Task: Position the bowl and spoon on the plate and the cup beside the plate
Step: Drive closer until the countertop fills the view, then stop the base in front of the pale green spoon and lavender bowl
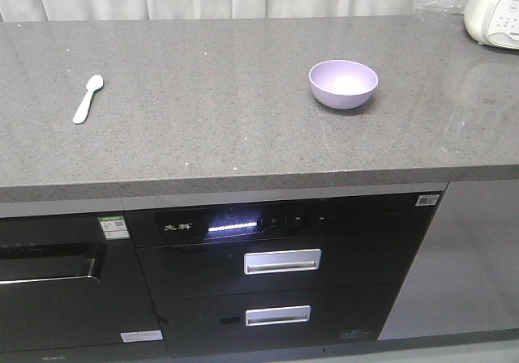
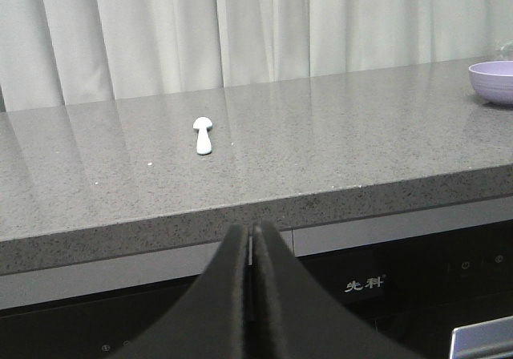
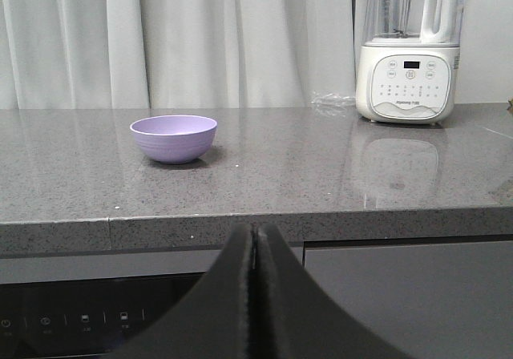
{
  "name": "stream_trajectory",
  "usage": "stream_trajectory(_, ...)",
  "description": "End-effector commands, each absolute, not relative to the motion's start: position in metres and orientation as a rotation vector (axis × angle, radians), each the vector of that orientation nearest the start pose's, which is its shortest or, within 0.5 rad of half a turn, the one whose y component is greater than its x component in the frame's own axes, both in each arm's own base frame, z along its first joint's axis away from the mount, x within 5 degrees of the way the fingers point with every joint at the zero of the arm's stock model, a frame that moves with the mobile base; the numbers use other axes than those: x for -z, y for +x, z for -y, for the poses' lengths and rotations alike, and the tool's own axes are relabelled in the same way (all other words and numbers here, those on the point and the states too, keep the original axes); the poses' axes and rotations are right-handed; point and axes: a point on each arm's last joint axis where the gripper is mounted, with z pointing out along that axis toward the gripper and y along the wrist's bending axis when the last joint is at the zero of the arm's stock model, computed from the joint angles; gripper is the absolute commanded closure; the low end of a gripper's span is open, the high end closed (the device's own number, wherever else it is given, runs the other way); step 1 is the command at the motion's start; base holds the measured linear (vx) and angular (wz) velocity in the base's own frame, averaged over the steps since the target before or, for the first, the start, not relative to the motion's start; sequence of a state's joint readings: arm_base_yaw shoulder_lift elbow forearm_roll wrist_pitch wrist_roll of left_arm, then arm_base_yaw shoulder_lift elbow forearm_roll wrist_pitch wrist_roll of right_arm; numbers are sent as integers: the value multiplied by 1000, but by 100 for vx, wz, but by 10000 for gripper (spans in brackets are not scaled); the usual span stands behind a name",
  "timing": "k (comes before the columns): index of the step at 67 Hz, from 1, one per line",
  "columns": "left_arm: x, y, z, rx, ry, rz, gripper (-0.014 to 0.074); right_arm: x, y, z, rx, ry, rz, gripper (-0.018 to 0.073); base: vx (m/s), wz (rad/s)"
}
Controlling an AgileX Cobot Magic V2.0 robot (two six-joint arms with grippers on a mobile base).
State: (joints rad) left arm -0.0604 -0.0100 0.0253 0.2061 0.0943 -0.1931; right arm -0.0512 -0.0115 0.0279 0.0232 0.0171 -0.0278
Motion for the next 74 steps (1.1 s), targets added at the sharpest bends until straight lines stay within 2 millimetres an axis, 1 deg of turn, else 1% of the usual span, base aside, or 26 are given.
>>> stream_trajectory(1, -206, 56, 3, 45, 44, -1504, 603, -209, 55, 3, 57, 33, -1436, 565, 6, -2)
stream_trajectory(74, -206, 56, 3, 45, 44, -1504, 603, -209, 55, 3, 57, 33, -1436, 565, 6, 1)
